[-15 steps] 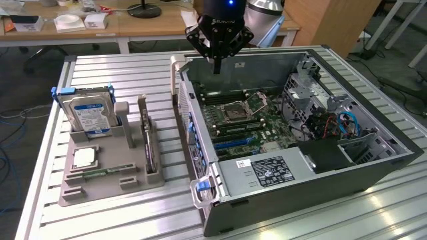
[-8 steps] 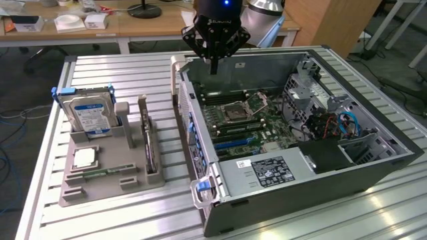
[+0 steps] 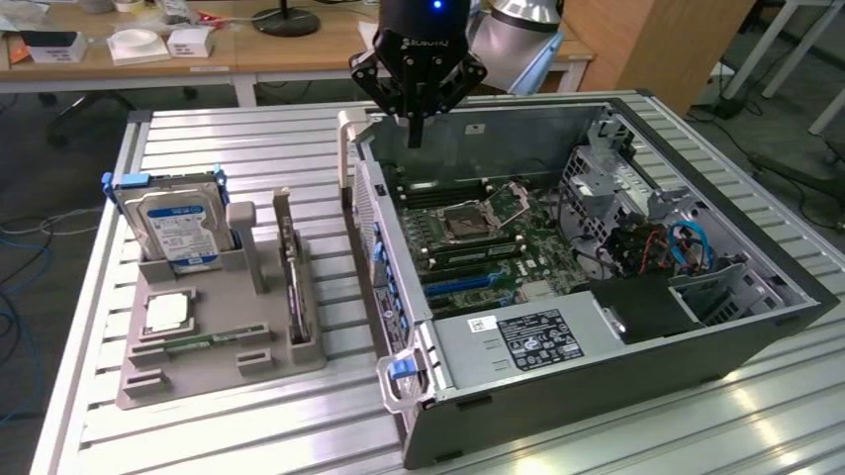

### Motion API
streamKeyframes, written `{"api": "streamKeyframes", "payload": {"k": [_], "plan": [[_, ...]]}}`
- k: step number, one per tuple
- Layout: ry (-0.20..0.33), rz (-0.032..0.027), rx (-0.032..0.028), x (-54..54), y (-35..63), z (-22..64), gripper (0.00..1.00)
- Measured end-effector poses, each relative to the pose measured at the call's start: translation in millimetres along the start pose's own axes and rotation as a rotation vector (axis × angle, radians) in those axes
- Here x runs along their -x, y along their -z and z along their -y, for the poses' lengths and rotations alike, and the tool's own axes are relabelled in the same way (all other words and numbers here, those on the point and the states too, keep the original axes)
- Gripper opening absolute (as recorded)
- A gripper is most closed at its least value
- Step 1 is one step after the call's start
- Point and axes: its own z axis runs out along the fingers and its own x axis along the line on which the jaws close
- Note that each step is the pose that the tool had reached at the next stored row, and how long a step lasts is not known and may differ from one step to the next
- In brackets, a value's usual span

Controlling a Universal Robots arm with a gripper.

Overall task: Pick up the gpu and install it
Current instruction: 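Reach for the gpu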

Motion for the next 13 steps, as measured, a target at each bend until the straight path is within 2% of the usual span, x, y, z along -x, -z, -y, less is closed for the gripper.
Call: {"api": "streamKeyframes", "payload": {"k": [13], "plan": [[0.000, 0.0000, 0.0000, -11.8, 0.3, 0.9, 0.10]]}}
